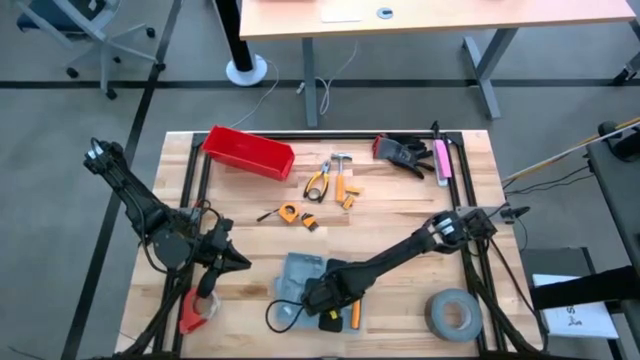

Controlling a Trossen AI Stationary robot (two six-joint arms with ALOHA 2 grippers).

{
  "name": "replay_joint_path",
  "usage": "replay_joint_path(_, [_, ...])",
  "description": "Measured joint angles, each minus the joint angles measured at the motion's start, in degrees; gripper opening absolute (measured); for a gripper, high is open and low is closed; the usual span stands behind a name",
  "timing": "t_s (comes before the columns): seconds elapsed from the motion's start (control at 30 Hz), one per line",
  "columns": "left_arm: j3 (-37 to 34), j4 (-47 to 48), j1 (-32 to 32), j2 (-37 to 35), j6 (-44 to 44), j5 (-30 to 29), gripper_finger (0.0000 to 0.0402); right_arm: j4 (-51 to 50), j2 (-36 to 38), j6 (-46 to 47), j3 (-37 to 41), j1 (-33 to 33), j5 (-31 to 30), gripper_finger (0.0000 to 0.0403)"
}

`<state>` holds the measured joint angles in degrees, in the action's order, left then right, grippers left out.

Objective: Prefit tool cases
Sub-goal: Put the transparent flathead screwdriver into the prefit tool case

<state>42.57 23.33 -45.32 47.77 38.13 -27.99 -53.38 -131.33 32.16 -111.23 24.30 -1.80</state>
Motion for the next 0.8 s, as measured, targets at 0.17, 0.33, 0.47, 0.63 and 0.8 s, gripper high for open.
replay_joint_path(0.17, [0.0, 0.0, 0.0, 0.0, 0.1, 0.0, 0.0037, -2.8, 1.3, -0.3, -2.8, -0.2, -1.8, 0.0112])
replay_joint_path(0.33, [0.0, -0.1, 0.0, 0.0, 0.3, 0.0, 0.0037, -5.2, 1.2, 0.3, -5.2, -0.1, -1.3, 0.0115])
replay_joint_path(0.47, [0.0, -0.1, 0.0, 0.0, 0.5, 0.0, 0.0037, -5.9, 1.2, 0.4, -5.8, -0.1, -1.2, 0.0119])
replay_joint_path(0.63, [0.0, -0.2, 0.0, 0.0, 0.9, 0.0, 0.0037, -5.9, 1.2, 0.8, -5.1, -0.1, -1.2, 0.0113])
replay_joint_path(0.8, [0.0, -0.2, 0.0, 0.0, 0.9, 0.0, 0.0037, -0.1, 1.0, 0.8, -0.6, -0.1, -1.2, 0.0102])
